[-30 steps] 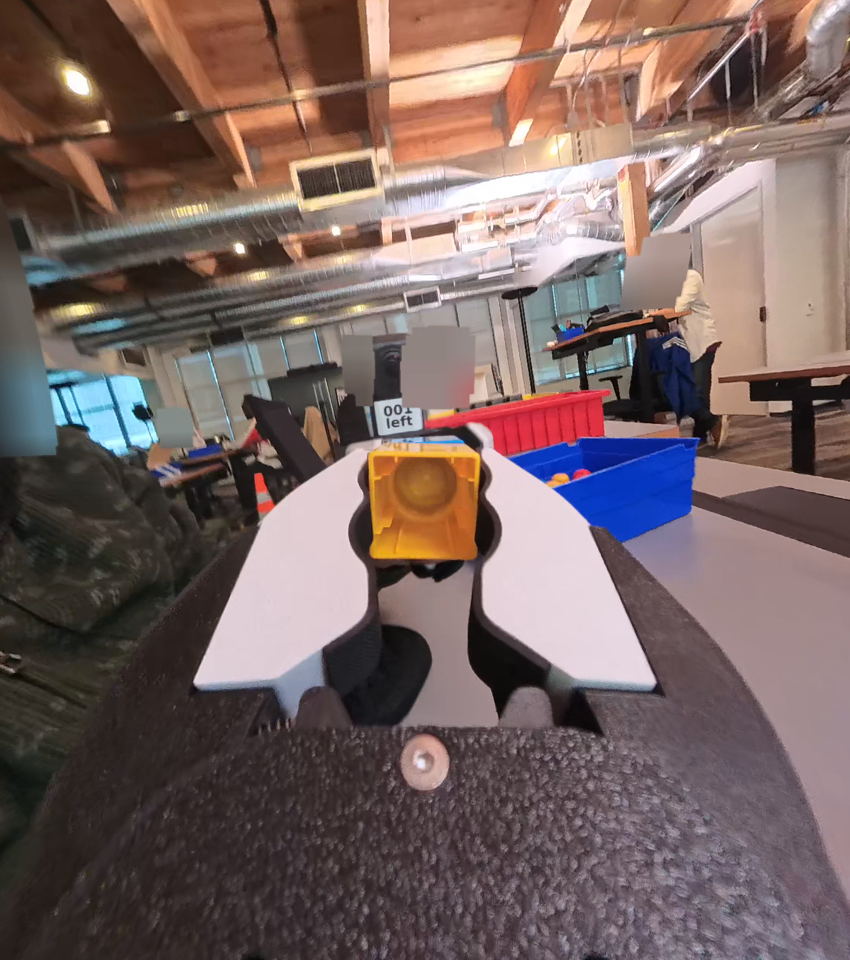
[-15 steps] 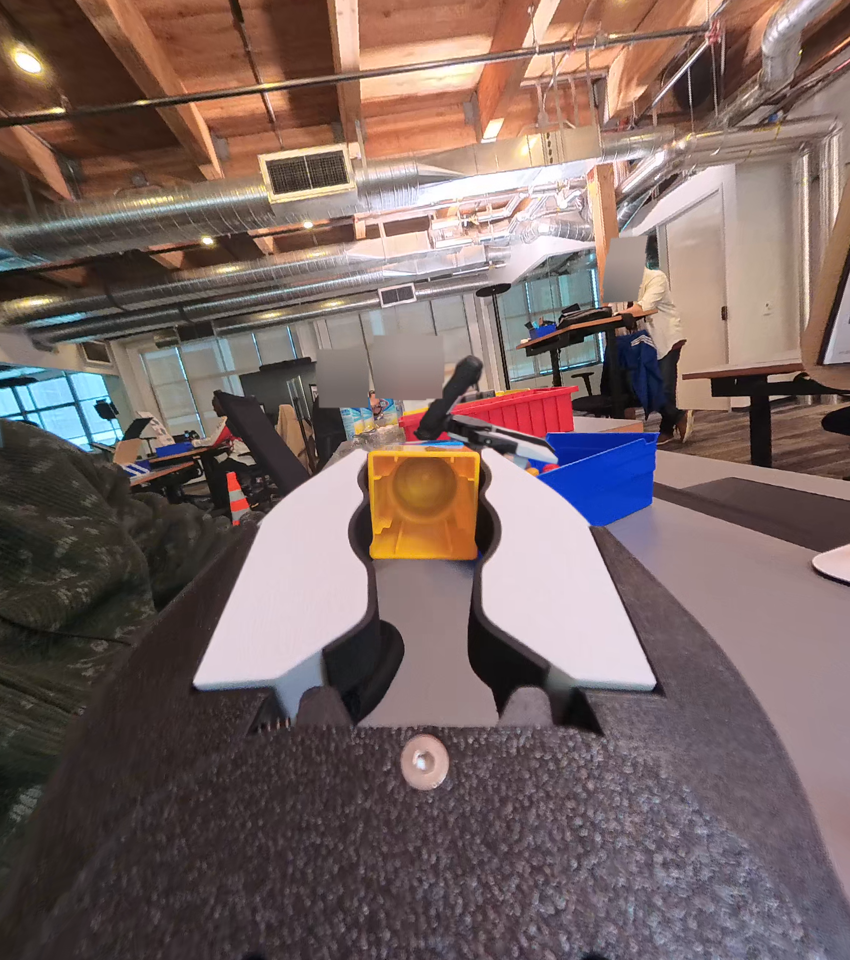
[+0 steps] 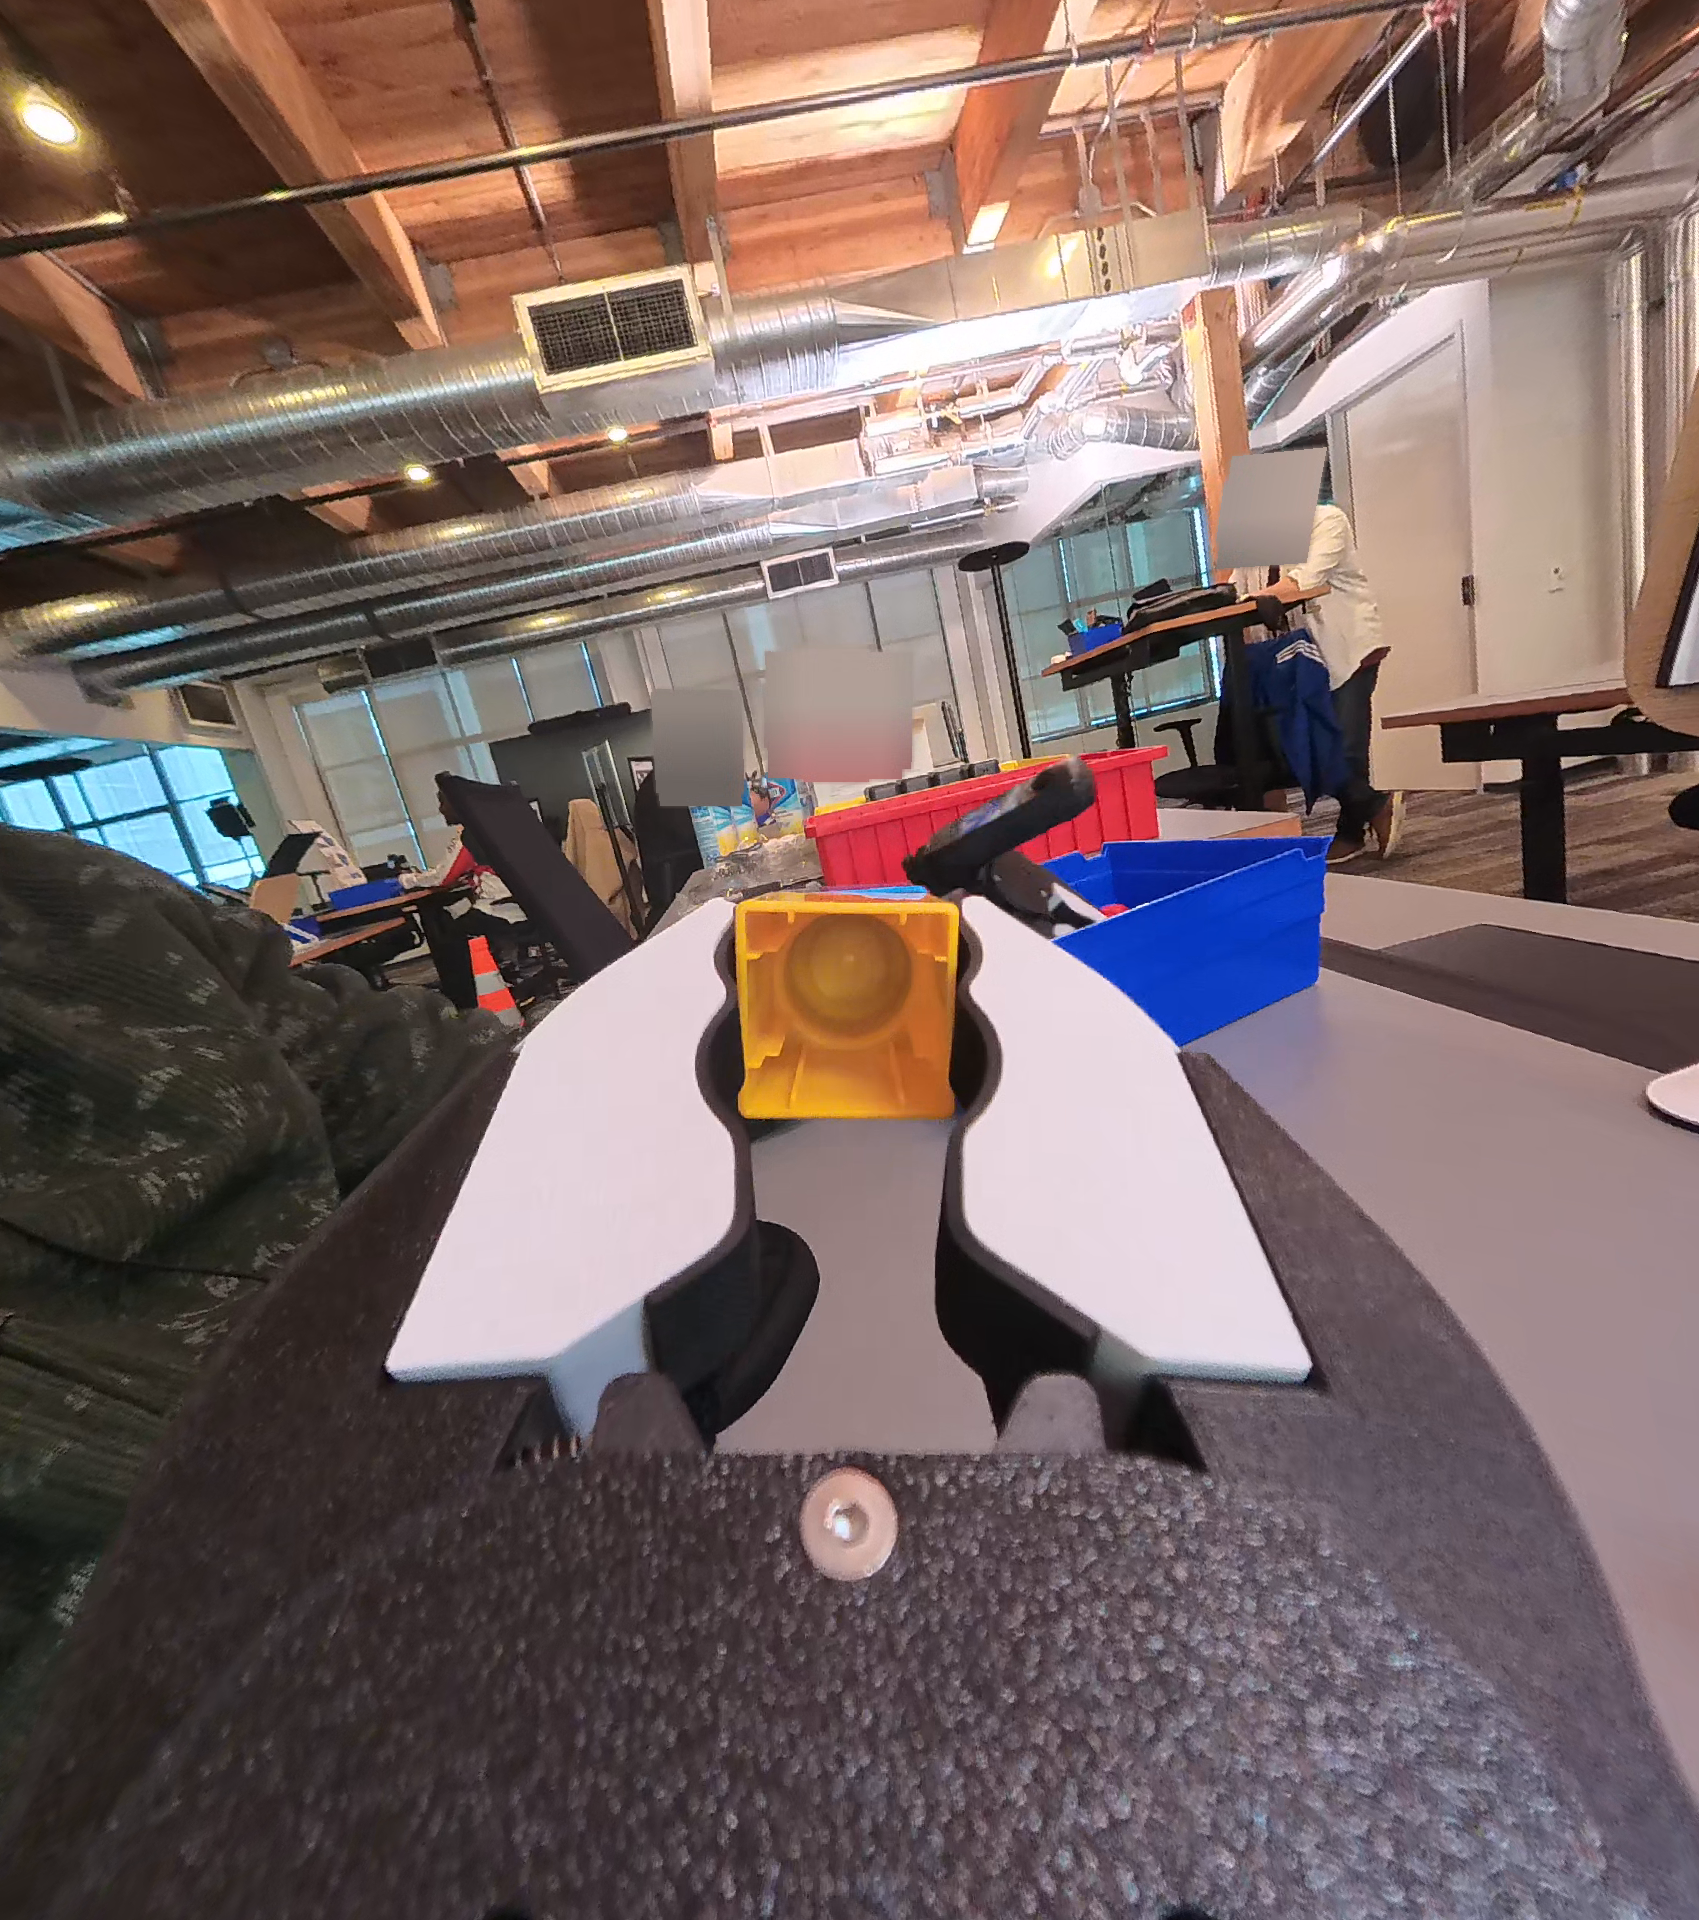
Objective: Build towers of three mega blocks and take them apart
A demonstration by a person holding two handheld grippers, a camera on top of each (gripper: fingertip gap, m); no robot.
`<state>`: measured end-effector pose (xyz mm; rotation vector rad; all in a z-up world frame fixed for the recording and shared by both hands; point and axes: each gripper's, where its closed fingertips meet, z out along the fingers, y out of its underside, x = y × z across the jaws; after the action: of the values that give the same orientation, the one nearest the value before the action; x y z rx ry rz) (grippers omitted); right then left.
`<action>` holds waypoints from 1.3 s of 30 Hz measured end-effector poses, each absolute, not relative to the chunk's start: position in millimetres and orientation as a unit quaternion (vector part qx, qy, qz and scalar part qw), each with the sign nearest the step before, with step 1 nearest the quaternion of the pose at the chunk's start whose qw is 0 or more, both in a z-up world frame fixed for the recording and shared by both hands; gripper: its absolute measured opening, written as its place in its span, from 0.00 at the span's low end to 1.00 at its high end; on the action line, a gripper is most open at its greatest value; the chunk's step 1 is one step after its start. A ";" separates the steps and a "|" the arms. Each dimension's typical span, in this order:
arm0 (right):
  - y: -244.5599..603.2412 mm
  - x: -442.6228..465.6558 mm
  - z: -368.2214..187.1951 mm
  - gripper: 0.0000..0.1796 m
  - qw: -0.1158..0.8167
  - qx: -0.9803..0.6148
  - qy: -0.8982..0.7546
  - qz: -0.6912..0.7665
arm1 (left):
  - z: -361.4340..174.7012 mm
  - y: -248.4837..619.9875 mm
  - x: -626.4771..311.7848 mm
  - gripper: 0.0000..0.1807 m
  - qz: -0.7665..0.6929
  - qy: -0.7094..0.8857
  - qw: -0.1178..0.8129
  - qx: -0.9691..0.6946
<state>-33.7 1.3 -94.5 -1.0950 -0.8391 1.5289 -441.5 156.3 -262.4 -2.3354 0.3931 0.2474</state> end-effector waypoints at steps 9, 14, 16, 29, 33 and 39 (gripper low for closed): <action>1.0 -24.3 -81.8 0.20 0.504 -0.425 -0.309 0.685 | -34.3 65.9 -288.0 0.20 -0.340 0.183 0.700 -0.600; 4.1 -12.5 -71.3 0.20 0.485 -0.397 -0.261 0.734 | -23.3 0.2 -162.3 0.20 -0.525 0.232 0.680 -0.456; 6.3 -7.6 -68.4 0.20 0.482 -0.390 -0.246 0.745 | -39.7 -5.5 -126.8 0.20 -0.567 0.235 0.641 -0.460; 6.3 -16.3 -71.5 0.20 0.483 -0.399 -0.241 0.741 | -67.9 -5.5 -76.5 0.20 -0.599 0.202 0.622 -0.462; 6.6 -16.6 -71.7 0.20 0.486 -0.400 -0.235 0.740 | -67.5 -3.1 -71.8 0.20 -0.605 0.184 0.626 -0.457; 2.2 -18.5 -72.2 0.20 0.499 -0.404 -0.256 0.723 | -68.5 -6.2 -70.4 0.20 -0.598 0.200 0.622 -0.463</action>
<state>-18.5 2.2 -72.2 -0.9780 -0.6186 1.7492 -70.4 -6.2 -68.5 -1.0634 0.4602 -1.3745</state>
